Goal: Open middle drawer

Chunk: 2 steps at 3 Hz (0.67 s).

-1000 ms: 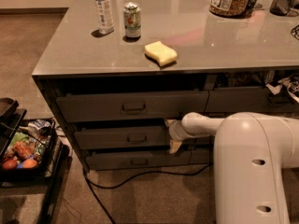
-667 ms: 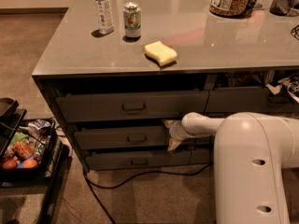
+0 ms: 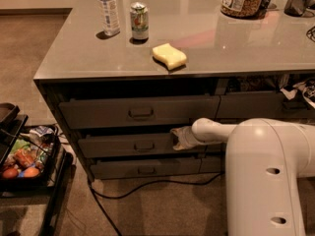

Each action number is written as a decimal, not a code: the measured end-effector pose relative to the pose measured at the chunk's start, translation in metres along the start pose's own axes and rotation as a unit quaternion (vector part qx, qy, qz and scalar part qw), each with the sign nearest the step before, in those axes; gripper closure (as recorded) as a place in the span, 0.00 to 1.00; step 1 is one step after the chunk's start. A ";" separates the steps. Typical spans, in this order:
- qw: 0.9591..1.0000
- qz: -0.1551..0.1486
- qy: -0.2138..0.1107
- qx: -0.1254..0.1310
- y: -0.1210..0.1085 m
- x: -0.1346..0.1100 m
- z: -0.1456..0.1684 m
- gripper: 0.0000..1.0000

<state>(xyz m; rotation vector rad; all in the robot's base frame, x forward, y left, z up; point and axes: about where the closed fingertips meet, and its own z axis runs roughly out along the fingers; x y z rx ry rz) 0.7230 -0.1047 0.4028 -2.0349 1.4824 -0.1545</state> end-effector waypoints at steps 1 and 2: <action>1.000 0.000 0.000 0.000 0.000 0.000 0.000 0.51; 1.000 0.000 0.000 0.000 0.000 0.000 0.000 0.58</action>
Offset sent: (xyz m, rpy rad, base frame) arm 0.0000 0.0000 0.0000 0.0000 0.0000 0.0000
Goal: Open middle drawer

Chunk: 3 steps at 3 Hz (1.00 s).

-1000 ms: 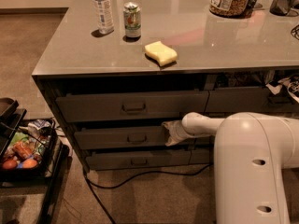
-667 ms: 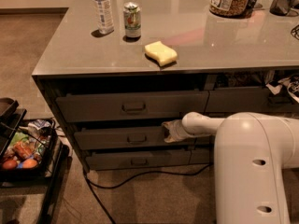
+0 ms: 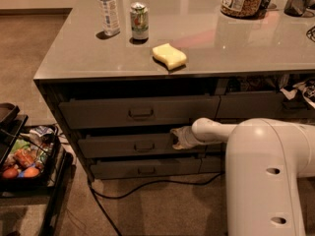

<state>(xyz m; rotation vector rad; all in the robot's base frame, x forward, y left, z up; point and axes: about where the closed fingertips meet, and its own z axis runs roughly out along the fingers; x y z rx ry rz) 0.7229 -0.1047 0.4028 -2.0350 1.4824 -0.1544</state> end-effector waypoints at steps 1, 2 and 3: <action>1.000 0.000 0.000 0.000 0.000 0.000 0.000 0.73; 1.000 0.000 0.000 0.000 0.000 0.000 0.000 0.75; 1.000 0.002 0.000 -0.006 0.005 -0.002 0.000 0.93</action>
Offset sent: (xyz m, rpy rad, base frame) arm 0.0000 0.0000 0.0000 0.0000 0.0000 0.0000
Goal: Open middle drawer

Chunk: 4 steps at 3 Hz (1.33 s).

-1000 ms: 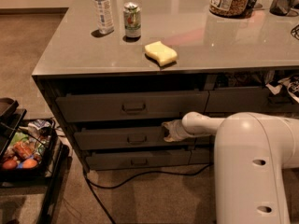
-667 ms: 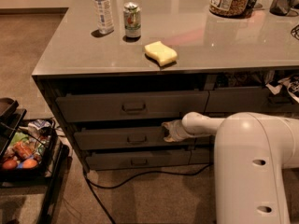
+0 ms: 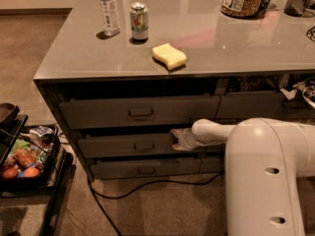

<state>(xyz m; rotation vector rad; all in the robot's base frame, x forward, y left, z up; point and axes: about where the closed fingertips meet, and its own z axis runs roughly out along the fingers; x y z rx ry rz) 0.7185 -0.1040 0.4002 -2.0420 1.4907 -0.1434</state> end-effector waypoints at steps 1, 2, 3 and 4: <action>0.999 0.010 -0.012 -0.030 0.014 -0.002 -0.001 0.93; 0.999 0.013 -0.013 -0.035 0.015 -0.001 0.000 0.93; 0.999 0.016 -0.019 -0.045 0.017 -0.002 0.000 0.93; 0.998 0.026 -0.028 -0.046 0.018 -0.001 0.001 0.97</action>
Offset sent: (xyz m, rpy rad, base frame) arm -0.0658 -0.0099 -0.0190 0.0276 0.3435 0.0419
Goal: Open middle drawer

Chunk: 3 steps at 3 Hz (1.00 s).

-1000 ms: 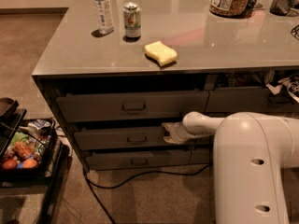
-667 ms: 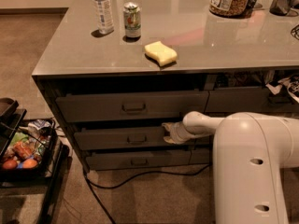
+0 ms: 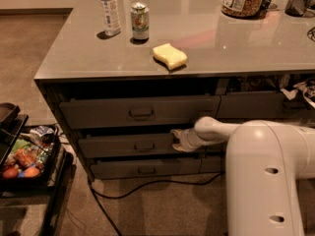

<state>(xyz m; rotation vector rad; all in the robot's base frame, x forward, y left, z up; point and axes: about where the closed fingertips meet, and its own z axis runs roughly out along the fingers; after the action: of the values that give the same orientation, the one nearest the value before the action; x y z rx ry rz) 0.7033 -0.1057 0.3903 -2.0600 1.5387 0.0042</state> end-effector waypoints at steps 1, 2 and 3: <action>1.000 0.003 -0.006 -0.008 0.002 -0.001 0.000 1.00; 1.000 0.003 -0.006 -0.008 0.001 -0.001 0.000 1.00; 1.000 0.005 -0.009 -0.013 0.002 -0.001 0.000 1.00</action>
Offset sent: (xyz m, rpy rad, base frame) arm -0.0722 0.0069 -0.0079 0.1426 0.4224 0.1154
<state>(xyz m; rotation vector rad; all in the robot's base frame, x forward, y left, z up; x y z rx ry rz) 0.7011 -0.1052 0.3897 -2.0666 1.5452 0.0471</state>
